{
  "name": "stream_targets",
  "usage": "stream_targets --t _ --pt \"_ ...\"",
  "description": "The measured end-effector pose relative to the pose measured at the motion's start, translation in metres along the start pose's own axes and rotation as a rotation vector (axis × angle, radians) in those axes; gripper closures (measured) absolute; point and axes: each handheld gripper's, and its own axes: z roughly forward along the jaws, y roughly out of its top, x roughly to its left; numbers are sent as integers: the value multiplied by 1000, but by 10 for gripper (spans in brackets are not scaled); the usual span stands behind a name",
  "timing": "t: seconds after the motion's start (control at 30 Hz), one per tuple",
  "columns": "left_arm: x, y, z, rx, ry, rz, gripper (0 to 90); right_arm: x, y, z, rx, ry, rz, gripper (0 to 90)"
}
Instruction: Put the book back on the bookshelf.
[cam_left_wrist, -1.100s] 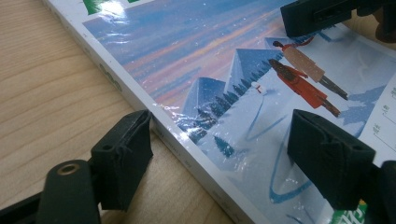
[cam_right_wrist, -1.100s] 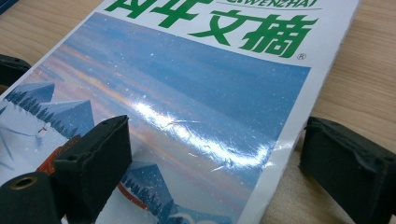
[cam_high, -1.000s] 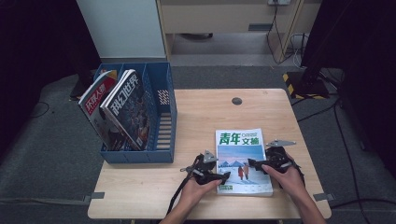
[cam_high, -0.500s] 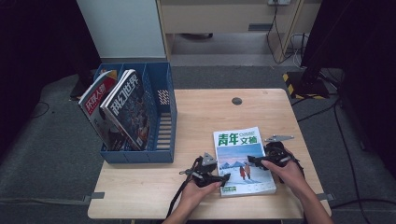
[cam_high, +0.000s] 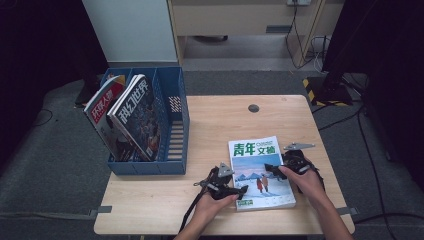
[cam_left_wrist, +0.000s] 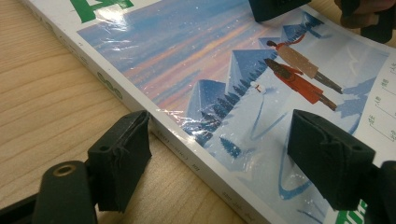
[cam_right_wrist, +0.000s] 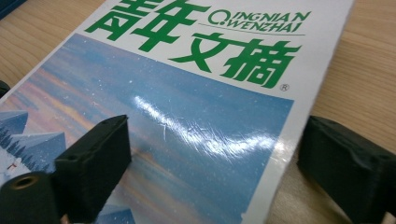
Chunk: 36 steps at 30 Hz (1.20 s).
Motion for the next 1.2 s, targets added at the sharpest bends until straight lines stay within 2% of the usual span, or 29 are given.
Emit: stream_targets --t 0.1,0.17,0.27,0.37,0.5,0.63,0.7,0.83,0.87,0.93,1.03,1.17,1.2 --pt "0 0 0 0 1 0 199 0 -1 -7 -35 -14 -18 205" --pt "0 0 0 0 1 0 199 2 2 -14 -81 14 -15 241" --pt "0 0 0 0 1 -1 199 7 4 -26 -115 53 -43 277" --pt "0 0 0 -1 0 2 199 11 0 -29 -75 29 -91 284" --pt "0 0 0 -1 0 2 199 9 -7 -25 -33 -5 -108 284" --pt "0 0 0 -1 -1 1 199 5 -7 -21 3 -9 -109 241" --pt "0 0 0 -1 -2 1 199 5 -7 -18 11 -16 -89 208" --pt "0 -1 -1 -1 -7 3 199 6 -4 -10 21 -30 -91 115" --pt "0 -1 -1 0 -7 3 199 7 -4 -7 22 -15 -58 87" --pt "0 -1 0 0 -7 3 198 6 -3 -3 36 -6 -23 70" --pt "0 -1 0 0 -6 4 198 5 -2 -4 42 -6 -26 108" --pt "0 0 0 0 -1 4 193 7 -1 -15 23 -40 -72 262" --pt "0 0 0 0 0 4 193 8 -1 -18 9 -31 -76 281"
